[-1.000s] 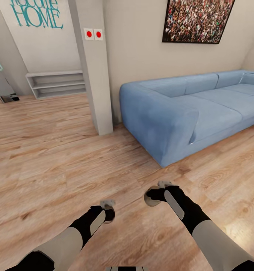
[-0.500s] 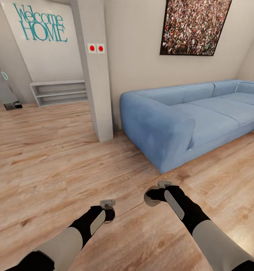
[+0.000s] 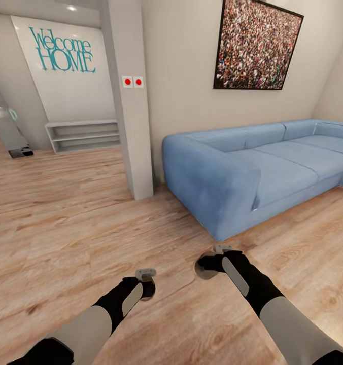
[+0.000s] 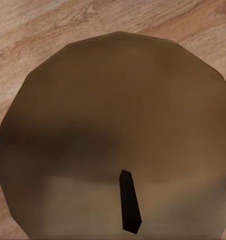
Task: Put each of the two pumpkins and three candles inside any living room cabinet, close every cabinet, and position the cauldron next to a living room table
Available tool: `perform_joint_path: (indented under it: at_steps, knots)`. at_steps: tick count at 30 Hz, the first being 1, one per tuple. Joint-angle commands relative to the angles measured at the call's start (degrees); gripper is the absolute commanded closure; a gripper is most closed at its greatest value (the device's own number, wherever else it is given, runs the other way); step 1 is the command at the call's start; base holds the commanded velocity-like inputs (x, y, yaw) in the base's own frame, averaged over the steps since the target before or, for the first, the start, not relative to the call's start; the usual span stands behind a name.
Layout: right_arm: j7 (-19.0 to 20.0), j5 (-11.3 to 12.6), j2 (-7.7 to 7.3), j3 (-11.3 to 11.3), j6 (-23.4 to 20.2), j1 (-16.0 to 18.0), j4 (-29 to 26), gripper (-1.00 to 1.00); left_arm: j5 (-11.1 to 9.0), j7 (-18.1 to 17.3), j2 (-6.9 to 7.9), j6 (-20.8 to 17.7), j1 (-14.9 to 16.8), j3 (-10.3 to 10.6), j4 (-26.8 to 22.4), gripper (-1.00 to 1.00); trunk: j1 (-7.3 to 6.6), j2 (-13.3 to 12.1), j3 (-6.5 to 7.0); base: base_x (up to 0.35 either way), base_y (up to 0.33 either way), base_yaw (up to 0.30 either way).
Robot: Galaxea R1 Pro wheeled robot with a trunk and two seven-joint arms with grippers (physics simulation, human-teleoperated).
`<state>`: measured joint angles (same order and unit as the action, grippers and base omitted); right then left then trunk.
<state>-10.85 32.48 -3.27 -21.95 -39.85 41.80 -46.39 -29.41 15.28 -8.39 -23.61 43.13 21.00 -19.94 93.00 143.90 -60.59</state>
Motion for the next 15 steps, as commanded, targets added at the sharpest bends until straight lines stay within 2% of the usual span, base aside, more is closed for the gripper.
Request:
perform_joint_path:
  at_steps: [1,15]
  knots:
    - [-0.57,0.70,-0.07,-0.30,-0.08,0.04,0.12,1.00,-0.65,0.46,0.04,-0.21,0.02,0.44,-0.10,1.00,-0.03,0.00,0.17,0.000,0.000,0.000]
    - [-0.54,0.66,0.01,-0.37,-0.05,0.04,0.51,1.00,-0.65,0.46,0.04,-0.21,0.02,0.44,-0.10,1.00,-0.39,-0.18,3.27,0.000,0.000,0.000]
